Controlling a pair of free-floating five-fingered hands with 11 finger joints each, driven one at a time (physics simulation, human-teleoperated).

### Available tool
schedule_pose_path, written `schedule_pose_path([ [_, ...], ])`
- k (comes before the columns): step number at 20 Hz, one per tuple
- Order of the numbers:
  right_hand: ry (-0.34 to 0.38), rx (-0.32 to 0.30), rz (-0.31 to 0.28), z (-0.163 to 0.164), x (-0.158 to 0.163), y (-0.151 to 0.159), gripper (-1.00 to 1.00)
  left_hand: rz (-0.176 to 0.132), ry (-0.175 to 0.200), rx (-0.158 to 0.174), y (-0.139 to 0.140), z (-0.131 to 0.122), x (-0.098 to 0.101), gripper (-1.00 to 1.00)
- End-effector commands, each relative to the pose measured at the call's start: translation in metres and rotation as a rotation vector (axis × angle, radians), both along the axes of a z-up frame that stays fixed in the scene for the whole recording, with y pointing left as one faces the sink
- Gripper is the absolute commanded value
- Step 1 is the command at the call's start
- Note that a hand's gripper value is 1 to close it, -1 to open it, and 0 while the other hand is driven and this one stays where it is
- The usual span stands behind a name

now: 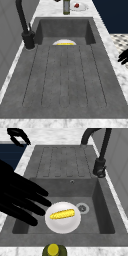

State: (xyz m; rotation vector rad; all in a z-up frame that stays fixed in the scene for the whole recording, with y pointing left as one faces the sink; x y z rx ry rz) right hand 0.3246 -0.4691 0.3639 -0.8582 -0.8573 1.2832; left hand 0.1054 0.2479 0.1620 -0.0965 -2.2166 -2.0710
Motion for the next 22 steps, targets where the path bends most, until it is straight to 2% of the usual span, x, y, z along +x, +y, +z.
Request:
schedule_pose_path([
  [1,0.000,0.008,0.059,-0.005,0.008,-0.013,-1.00,0.000,0.000,0.000,0.000,0.000,0.000,0.00],
  [7,0.020,0.054,0.078,-0.024,0.017,-0.039,-1.00,0.000,0.000,0.000,0.000,0.000,0.000,0.00],
  [14,0.049,0.055,0.108,-0.049,0.043,-0.062,-1.00,0.000,0.000,0.000,0.000,0.000,0.000,0.00],
  [22,0.158,0.063,0.102,-0.069,0.078,-0.078,-1.00,0.000,0.000,0.000,0.000,0.000,0.000,0.00],
])
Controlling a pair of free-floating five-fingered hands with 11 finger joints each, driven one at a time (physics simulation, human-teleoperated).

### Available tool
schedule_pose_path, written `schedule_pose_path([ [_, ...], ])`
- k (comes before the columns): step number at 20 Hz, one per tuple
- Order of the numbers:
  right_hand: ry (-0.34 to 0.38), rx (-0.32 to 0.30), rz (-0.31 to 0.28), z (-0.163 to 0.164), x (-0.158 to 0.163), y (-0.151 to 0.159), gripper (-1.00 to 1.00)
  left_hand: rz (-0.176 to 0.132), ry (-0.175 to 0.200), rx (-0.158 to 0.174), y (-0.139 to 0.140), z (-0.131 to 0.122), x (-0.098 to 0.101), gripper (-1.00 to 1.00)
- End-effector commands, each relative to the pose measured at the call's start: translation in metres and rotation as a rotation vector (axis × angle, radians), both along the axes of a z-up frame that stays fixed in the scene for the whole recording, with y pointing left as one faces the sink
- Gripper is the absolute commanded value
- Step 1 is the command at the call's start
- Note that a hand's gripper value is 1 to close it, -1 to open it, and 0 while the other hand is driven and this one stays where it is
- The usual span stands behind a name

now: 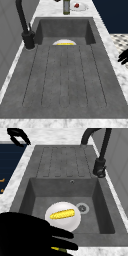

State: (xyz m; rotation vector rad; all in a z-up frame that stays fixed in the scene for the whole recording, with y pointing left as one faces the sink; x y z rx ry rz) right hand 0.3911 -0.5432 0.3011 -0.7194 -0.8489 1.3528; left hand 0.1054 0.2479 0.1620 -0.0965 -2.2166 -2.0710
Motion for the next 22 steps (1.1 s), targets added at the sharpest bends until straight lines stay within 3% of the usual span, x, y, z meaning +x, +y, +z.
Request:
schedule_pose_path([
  [1,0.077,0.003,0.026,-0.007,0.016,-0.004,-1.00,0.000,0.000,0.000,0.000,0.000,0.000,0.00],
  [5,0.106,-0.004,0.006,-0.014,0.024,-0.005,-1.00,0.000,0.000,0.000,0.000,0.000,0.000,0.00],
  [17,0.082,-0.007,0.007,-0.042,0.040,-0.009,-1.00,0.000,0.000,0.000,0.000,0.000,0.000,0.00],
  [22,0.153,-0.004,0.052,-0.055,0.068,-0.015,-1.00,0.000,0.000,0.000,0.000,0.000,0.000,0.00],
])
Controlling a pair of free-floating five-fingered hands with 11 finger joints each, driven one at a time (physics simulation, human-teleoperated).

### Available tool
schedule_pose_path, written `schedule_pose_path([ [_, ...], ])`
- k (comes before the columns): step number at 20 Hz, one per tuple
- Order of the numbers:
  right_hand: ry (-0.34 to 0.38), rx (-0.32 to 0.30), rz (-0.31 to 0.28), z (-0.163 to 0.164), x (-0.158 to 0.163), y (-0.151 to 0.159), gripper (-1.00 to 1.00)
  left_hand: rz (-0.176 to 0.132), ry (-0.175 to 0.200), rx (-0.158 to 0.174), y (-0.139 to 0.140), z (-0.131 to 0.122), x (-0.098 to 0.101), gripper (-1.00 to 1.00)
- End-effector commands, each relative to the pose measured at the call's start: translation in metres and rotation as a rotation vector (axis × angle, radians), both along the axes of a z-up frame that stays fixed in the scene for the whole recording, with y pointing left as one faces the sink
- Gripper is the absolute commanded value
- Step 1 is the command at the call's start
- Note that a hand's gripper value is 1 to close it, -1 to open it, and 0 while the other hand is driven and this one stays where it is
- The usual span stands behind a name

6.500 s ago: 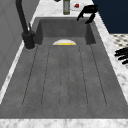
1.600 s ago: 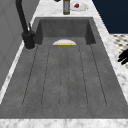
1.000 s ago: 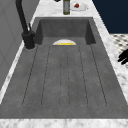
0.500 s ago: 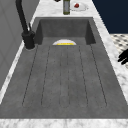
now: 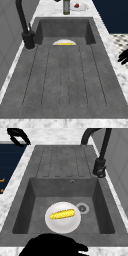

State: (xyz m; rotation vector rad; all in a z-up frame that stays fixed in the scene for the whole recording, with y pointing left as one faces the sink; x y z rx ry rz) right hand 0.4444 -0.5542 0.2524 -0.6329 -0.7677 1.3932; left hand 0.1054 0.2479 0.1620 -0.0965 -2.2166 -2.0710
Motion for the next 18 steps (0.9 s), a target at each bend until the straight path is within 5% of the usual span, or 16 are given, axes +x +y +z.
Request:
schedule_pose_path([
  [1,0.062,0.000,0.037,-0.009,0.019,-0.004,-1.00,0.000,0.000,0.000,0.000,0.000,0.000,0.00],
  [18,0.120,0.071,0.017,-0.022,0.046,-0.015,-1.00,0.000,0.000,0.000,0.000,0.000,0.000,0.00],
])
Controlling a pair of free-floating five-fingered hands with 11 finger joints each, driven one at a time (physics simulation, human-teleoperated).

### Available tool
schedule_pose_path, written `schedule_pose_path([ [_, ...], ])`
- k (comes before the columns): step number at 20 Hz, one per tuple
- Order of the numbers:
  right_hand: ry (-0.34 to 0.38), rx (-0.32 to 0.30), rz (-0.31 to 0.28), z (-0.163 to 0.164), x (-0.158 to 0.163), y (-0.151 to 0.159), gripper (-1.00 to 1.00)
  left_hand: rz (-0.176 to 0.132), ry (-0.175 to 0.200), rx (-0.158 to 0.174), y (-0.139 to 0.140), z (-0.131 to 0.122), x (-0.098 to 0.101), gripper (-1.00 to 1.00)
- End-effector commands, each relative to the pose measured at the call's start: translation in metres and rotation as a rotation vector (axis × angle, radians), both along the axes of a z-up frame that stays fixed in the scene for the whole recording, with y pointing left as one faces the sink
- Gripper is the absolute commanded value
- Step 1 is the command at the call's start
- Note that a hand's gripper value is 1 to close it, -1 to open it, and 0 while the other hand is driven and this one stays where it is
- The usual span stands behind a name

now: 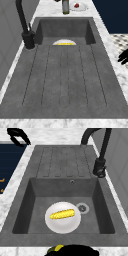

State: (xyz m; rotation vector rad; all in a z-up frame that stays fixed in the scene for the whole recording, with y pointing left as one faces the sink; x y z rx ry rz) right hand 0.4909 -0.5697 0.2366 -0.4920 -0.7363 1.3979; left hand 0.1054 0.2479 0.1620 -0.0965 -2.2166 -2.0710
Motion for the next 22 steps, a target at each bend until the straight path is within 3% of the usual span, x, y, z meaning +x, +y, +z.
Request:
schedule_pose_path([
  [1,0.009,0.000,-0.004,-0.004,-0.006,0.000,-1.00,0.000,0.000,0.000,0.000,0.000,0.000,0.00],
  [5,-0.005,0.023,0.005,0.002,-0.021,-0.005,-1.00,0.000,0.000,0.000,0.000,0.000,0.000,0.00],
  [12,0.075,0.026,0.030,0.013,-0.025,-0.014,-1.00,0.000,0.000,0.000,0.000,0.000,0.000,0.00],
  [22,0.119,-0.020,0.058,0.024,-0.018,-0.010,-1.00,0.000,0.000,0.000,0.000,0.000,0.000,0.00],
])
